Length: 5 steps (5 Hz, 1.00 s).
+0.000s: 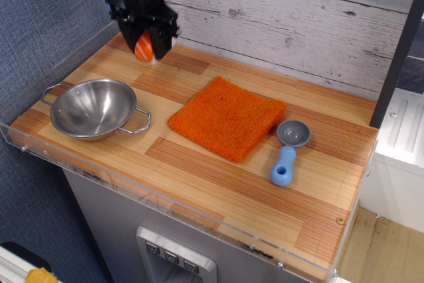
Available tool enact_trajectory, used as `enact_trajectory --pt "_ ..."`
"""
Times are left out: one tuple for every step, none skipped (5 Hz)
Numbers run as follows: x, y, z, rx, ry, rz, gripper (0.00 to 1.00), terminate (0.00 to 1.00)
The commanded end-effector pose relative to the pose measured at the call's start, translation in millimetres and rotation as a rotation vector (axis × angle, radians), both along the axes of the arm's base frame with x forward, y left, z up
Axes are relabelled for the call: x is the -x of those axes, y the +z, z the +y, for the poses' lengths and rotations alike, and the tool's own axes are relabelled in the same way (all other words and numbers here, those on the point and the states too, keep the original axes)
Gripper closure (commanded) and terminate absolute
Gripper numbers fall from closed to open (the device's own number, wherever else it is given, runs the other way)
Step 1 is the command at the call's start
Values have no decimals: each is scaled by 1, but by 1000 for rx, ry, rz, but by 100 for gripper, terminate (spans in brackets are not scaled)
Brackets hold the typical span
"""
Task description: Move the sushi to the left of the red cloth.
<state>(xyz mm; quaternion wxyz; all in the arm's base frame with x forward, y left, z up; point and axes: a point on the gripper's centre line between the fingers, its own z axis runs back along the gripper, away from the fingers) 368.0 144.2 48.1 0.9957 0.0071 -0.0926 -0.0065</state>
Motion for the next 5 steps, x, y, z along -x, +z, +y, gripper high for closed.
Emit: enact_trajectory --pt "-3 -12 -14 14 -69 12 100 0" --pt "-6 -15 -26 23 -89 9 100 0" --pt "-9 -15 -35 22 -99 0 100 0" --pt "-8 -17 -37 29 -93 6 100 0" --pt "-7 -12 -37 41 -84 8 0 0"
